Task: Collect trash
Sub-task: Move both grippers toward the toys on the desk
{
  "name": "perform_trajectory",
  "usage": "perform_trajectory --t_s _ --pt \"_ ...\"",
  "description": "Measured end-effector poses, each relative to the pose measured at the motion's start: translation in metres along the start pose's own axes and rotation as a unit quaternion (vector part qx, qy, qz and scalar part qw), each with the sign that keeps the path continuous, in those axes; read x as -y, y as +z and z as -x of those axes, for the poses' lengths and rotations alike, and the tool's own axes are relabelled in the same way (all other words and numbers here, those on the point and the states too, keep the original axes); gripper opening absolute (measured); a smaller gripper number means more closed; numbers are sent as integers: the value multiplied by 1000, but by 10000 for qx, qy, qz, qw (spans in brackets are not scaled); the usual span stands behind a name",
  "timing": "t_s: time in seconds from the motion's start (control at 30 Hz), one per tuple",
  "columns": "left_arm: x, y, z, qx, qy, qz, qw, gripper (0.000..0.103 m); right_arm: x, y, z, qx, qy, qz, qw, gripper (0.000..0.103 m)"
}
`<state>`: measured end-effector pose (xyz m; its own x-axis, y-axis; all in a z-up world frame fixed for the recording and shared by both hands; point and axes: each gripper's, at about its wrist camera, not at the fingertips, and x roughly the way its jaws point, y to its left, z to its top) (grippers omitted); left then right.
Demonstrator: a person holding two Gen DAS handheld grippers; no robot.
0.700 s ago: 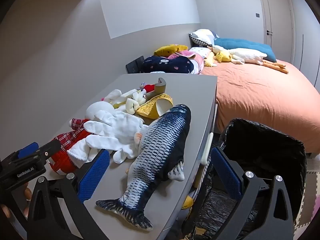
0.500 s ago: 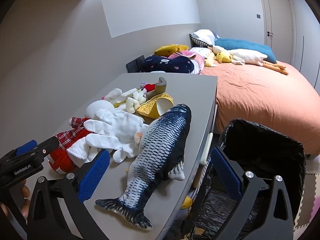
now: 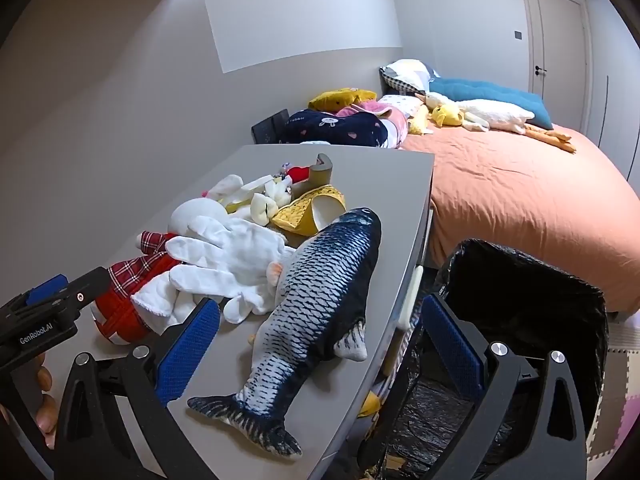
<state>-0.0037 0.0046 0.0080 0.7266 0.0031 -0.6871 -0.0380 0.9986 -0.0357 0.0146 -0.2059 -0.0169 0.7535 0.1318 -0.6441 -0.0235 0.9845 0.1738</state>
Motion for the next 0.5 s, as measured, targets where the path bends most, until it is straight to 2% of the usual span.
perform_trajectory --t_s 0.5 --pt "-1 0 2 -11 -71 23 10000 97 -1 -1 0 -21 -29 72 10000 100"
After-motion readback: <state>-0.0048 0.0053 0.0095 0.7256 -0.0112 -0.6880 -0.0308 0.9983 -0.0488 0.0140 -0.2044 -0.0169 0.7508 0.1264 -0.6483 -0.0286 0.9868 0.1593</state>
